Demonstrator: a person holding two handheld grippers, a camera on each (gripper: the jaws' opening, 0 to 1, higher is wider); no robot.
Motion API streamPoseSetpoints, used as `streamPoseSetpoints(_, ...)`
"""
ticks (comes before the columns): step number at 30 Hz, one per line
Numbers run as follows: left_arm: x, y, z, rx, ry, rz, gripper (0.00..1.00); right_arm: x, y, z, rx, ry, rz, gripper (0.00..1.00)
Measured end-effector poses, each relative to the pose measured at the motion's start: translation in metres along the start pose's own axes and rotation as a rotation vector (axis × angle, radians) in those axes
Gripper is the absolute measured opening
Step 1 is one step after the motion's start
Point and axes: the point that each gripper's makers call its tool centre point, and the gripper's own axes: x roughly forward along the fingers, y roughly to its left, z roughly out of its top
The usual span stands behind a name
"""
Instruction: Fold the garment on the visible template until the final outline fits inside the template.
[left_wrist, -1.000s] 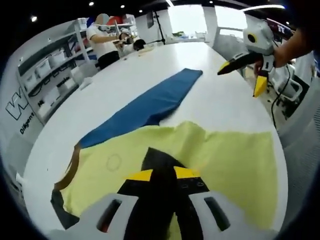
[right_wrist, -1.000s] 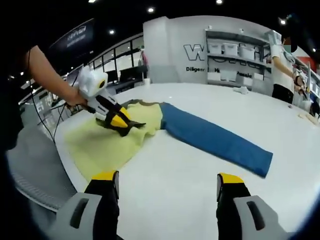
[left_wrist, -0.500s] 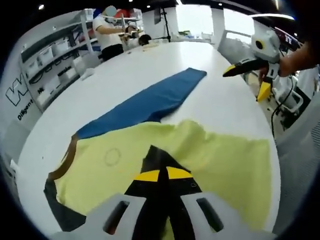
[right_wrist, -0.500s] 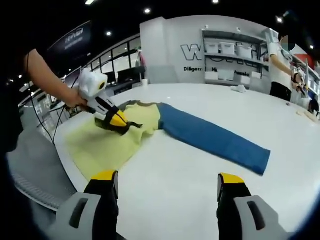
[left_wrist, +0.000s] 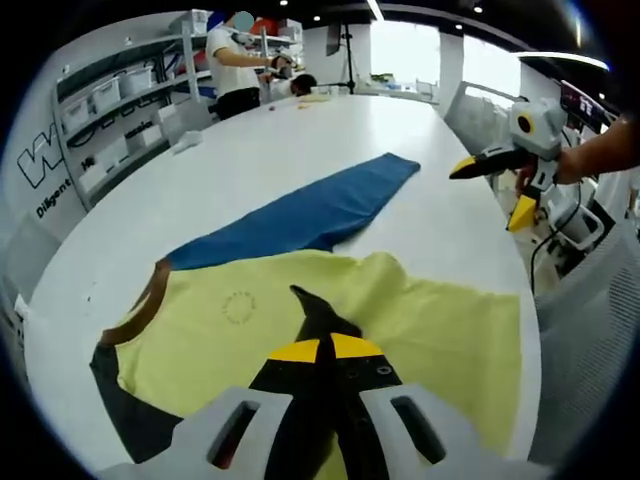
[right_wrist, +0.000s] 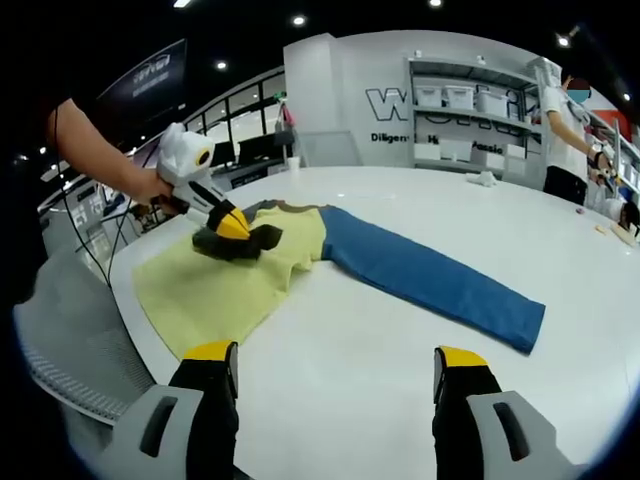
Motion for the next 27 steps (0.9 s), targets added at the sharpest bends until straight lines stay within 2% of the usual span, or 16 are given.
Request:
streamPoseSetpoints(7,-0.014,0.004,0.005,-0.090,-0.030,0.007,0.05,-0.001,0.000,0.003,-0.007,-0.004,-0.006,0.78)
streamPoseSetpoints(10,-0.020,0.007,0.007,-0.091,-0.039,0.015,0.05,-0.001,0.001,0.002,-0.008,-0.002,-0.001,0.79)
streamPoseSetpoints(13,-0.030,0.017,0.012,-0.087,-0.066,0.034,0.05,-0.002,0.002,0.002,-0.018,-0.003,0.003,0.81)
streamPoseSetpoints(17,-0.048,0.033,0.017,-0.080,-0.106,0.075,0.05,-0.001,0.005,0.007,-0.025,-0.029,0.009,0.91)
streamPoseSetpoints(27,-0.091,0.069,0.019,-0.148,-0.173,0.167,0.05,0.006,0.009,0.007,-0.038,-0.022,0.025,0.92)
